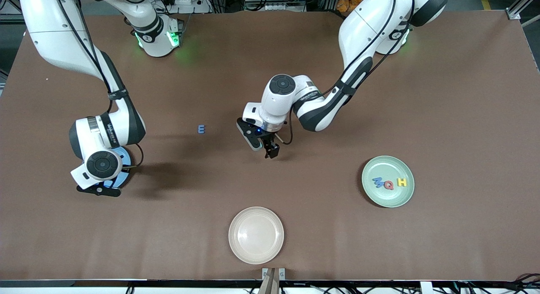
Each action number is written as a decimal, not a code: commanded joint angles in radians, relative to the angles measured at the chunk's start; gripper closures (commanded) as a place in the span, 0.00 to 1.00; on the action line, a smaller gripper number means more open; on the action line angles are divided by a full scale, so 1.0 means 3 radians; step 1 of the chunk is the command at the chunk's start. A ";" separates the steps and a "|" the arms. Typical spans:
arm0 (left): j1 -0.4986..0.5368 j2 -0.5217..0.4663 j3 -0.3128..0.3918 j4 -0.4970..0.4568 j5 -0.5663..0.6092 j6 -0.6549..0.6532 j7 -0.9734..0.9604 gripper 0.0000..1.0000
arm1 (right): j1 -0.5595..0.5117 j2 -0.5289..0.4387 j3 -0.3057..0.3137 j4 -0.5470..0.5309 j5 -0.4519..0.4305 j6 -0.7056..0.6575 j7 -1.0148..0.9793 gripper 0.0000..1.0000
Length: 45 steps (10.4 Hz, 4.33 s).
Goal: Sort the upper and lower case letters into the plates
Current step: 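Grasp the cyan R with the left gripper while the right gripper grasps the m, then place the R on the green plate while the right gripper places the m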
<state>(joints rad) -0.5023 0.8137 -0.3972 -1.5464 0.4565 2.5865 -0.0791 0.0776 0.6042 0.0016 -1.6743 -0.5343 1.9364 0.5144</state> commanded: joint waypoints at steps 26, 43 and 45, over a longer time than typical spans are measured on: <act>-0.0294 0.0315 0.0327 0.0164 0.0043 0.0173 0.0218 0.99 | 0.0022 -0.0751 0.1207 -0.1842 0.0953 0.1653 0.0704 0.00; 0.2835 -0.0468 -0.0660 -0.0051 -0.0228 -0.2179 -0.0138 1.00 | -0.0054 -0.0679 0.1324 -0.2084 0.0937 0.1977 0.0709 1.00; 0.2815 -0.0452 -0.0660 -0.0046 -0.0228 -0.2179 -0.0247 0.84 | -0.0059 -0.0679 0.1324 -0.2084 0.0922 0.1977 0.0704 1.00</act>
<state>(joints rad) 0.3631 0.6893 -0.5890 -1.5515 0.3953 1.9373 -0.1008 0.0832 0.4167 0.3877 -2.2743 -0.2605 2.5265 0.7199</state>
